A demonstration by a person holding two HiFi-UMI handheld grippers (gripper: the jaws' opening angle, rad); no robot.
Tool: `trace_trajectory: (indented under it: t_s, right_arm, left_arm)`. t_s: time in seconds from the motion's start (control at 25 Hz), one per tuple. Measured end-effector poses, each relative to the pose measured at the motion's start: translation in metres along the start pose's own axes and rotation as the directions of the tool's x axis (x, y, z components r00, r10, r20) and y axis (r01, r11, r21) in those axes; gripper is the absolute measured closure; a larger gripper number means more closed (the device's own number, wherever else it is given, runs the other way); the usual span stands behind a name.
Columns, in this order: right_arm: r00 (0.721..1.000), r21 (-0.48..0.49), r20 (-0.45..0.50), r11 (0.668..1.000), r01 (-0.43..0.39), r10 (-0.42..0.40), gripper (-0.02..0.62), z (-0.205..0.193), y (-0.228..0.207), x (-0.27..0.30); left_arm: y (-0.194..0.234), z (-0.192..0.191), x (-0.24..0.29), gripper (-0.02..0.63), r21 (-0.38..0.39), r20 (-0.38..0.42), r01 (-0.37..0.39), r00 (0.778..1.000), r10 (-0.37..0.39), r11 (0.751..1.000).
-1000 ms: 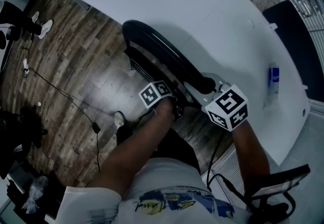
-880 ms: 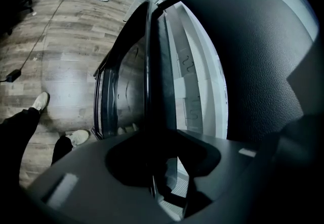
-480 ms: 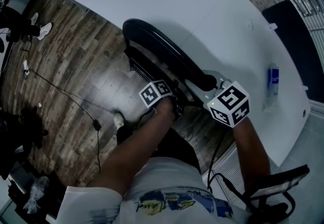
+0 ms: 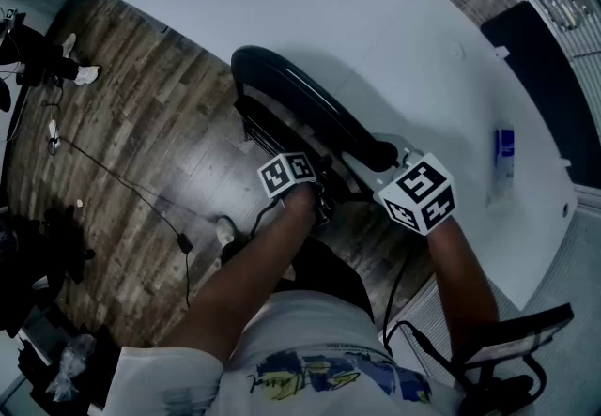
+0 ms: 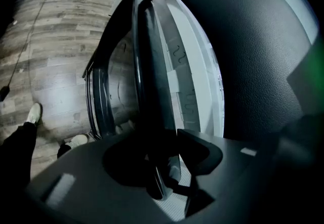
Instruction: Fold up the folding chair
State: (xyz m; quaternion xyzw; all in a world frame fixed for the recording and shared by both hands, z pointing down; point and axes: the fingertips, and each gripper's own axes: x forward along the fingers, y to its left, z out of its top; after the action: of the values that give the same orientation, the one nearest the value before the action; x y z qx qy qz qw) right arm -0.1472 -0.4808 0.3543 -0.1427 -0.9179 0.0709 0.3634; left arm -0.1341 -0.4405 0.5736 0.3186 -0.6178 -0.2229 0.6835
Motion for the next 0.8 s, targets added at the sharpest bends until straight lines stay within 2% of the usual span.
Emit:
trace_trajectory:
  t_s: [0.24,0.32,0.56,0.8]
  right_arm:
    - [0.998,-0.003,-0.042,0.999,0.037,-0.037,0.468,-0.006,-0.004,0.000]
    - [0.998,-0.007,-0.049,0.999,0.048,-0.048,0.443,-0.006,-0.006,-0.001]
    - [0.994,-0.025,-0.063,0.996,0.088,-0.089,0.422,-0.002,-0.008,-0.010]
    - [0.984,-0.044,-0.072,0.986,0.161,-0.163,0.402,0.004,-0.010,-0.027]
  left_arm:
    - [0.001,0.010,-0.011,0.391,0.118,-0.028,0.000,1.000,0.004,0.993]
    - [0.003,0.016,-0.018,0.391,0.134,-0.027,-0.002,1.000,0.006,0.991]
    - [0.002,0.028,-0.051,0.391,0.169,-0.030,0.032,0.999,-0.027,0.985]
    - [-0.008,0.041,-0.090,0.380,0.322,-0.042,0.071,0.997,-0.060,0.944]
